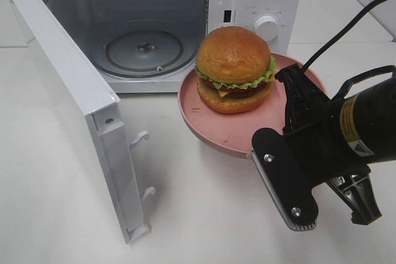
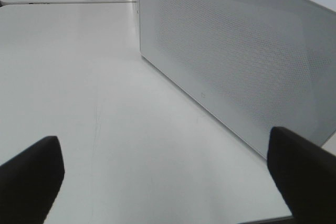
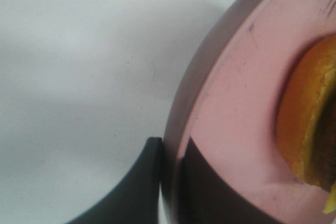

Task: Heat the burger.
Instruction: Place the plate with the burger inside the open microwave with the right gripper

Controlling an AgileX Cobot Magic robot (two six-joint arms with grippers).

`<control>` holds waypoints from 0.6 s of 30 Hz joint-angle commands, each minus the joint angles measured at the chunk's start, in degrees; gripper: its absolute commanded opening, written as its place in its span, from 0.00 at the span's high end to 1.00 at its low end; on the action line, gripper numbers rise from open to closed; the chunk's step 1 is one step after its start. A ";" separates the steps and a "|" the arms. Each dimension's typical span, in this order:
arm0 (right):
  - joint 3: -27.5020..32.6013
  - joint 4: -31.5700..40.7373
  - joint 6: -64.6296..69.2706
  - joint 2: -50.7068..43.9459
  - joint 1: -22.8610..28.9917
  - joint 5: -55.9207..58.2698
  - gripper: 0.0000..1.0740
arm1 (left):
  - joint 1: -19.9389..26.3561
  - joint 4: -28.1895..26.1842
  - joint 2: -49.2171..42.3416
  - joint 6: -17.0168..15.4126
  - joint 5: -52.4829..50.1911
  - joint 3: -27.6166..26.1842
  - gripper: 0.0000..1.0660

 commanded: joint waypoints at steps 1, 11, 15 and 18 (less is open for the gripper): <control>-0.11 0.46 -4.35 -0.63 -1.78 -4.93 0.98 | 0.00 -0.06 -1.20 0.00 -0.46 0.11 0.03; -0.11 16.79 -26.70 -0.63 -8.88 -7.91 0.98 | 0.00 -0.06 -1.20 0.00 -0.46 0.11 0.03; -0.11 26.99 -38.62 -0.63 -13.01 -9.22 0.97 | 0.00 -0.06 -1.20 0.00 -0.46 0.11 0.03; -0.11 32.09 -46.35 -0.63 -14.95 -10.26 0.97 | 0.00 -0.06 -1.20 0.00 -0.46 0.11 0.03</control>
